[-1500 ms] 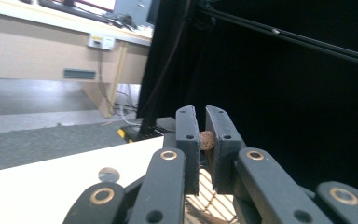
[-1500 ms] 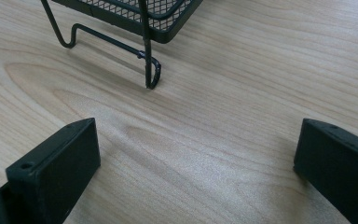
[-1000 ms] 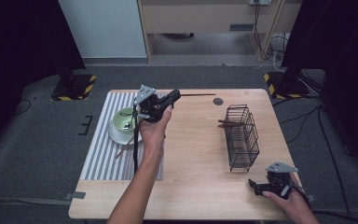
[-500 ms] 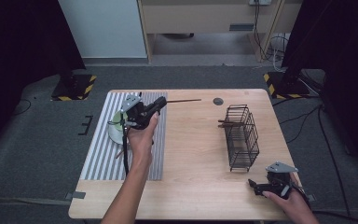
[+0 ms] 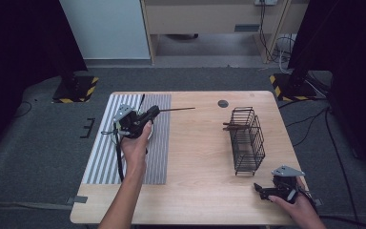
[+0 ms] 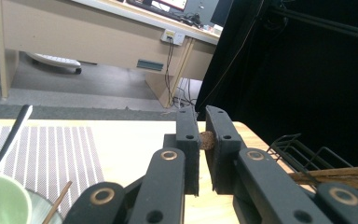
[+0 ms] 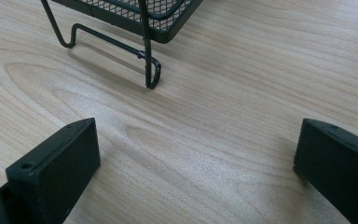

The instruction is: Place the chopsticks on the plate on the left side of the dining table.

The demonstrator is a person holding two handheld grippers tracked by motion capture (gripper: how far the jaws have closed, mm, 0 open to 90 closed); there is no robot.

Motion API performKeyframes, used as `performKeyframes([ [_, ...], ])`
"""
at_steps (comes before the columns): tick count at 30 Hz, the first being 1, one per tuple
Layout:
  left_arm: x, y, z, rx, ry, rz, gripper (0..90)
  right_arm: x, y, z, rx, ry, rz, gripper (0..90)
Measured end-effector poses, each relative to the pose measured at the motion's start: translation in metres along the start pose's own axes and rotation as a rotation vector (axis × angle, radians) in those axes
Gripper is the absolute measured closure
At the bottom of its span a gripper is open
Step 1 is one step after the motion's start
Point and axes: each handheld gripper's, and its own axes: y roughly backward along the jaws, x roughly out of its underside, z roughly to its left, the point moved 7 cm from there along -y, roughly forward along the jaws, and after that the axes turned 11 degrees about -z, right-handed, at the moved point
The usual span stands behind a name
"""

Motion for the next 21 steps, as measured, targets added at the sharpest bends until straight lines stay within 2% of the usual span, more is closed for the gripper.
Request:
performKeyframes([
  [13,0.013,0.014,0.016,-0.025,0.006,0.009,83.8,0.000,0.000,0.000,0.000,0.000,0.000,0.3],
  [21,0.022,0.028,0.032,-0.053,0.019,0.008,83.8,0.000,0.000,0.000,0.000,0.000,0.000,0.3],
])
